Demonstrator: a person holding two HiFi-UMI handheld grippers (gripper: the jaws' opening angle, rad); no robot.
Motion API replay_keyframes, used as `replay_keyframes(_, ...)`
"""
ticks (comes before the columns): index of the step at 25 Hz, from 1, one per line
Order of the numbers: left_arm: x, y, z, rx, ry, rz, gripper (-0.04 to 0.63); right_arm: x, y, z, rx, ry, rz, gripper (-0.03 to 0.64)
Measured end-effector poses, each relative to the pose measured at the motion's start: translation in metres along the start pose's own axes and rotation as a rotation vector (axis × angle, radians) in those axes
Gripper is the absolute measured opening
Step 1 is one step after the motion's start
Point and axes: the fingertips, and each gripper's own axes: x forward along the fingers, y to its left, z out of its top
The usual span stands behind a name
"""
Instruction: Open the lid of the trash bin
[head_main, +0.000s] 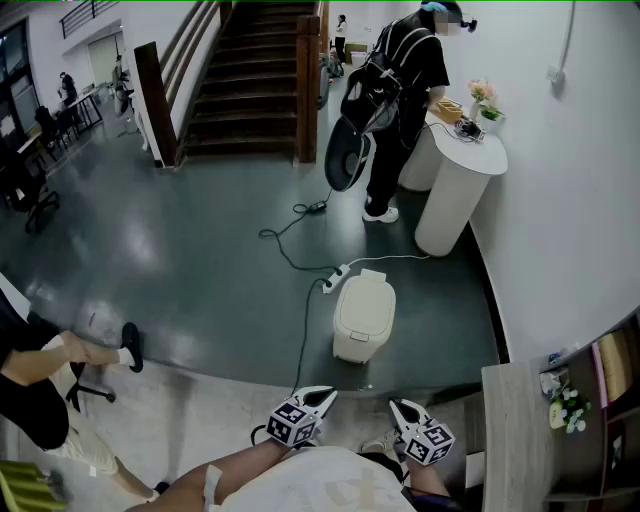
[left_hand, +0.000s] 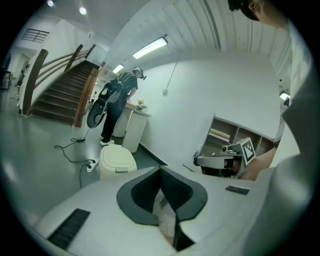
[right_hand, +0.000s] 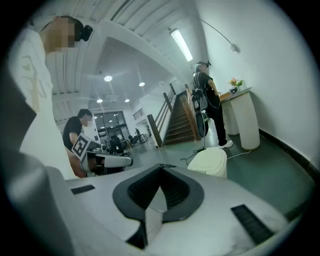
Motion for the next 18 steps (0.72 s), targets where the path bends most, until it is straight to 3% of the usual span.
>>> replay_keyframes(5, 0.001, 0.019, 0.003, -0.004, -0.006, 0.026, 0.015, 0.014, -0.005, 0.008, -0.001, -0.023, 0.006, 0.005)
replay_keyframes(18, -0.002, 0.009, -0.004, 0.007, -0.013, 0.006, 0.014, -0.001, 0.001, -0.003, 0.0, -0.028, -0.031, 0.005)
